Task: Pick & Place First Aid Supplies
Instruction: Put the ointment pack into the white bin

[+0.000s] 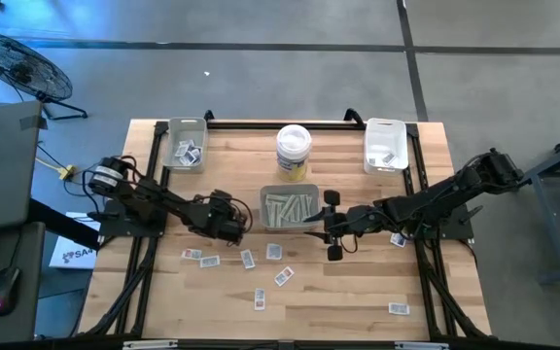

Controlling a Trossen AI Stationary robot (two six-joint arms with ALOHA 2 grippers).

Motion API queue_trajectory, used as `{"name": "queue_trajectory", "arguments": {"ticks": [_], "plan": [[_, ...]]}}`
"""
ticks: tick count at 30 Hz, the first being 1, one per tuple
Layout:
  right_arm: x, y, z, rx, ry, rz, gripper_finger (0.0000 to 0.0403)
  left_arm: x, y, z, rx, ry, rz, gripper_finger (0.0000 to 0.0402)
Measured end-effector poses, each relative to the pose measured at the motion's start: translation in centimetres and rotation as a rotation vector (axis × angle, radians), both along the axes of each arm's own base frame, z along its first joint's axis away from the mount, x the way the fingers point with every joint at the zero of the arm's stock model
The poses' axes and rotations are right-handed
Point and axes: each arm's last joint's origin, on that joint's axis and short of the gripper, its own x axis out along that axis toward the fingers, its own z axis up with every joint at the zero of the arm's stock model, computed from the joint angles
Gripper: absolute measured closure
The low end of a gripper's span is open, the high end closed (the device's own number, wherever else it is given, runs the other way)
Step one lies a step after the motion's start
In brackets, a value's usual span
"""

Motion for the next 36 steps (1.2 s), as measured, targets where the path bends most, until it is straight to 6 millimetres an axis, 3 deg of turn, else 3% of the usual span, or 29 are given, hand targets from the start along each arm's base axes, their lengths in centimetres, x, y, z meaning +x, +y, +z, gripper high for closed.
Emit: {"name": "queue_trajectory", "arguments": {"ticks": [4, 13, 22, 30, 36], "plan": [[0.0, 0.0, 0.0, 0.000, 0.000, 0.000, 0.0265, -0.6, 0.1, -0.5, -0.005, 0.000, 0.021, 0.0307], [0.0, 0.0, 0.0, 0.000, 0.000, 0.000, 0.0265, -0.8, 0.2, -0.9, 0.012, -0.002, 0.007, 0.0397], [0.0, 0.0, 0.0, 0.000, 0.000, 0.001, 0.0265, -0.8, 0.2, -0.5, 0.019, 0.002, -0.019, 0.0401], [0.0, 0.0, 0.0, 0.000, 0.000, 0.001, 0.0265, 0.9, -0.5, 2.6, 0.024, -0.057, -0.129, 0.0401], [0.0, 0.0, -0.1, -0.002, 0.007, 0.001, 0.0265, 0.7, -0.5, 2.8, 0.046, -0.051, -0.105, 0.0401]]}}
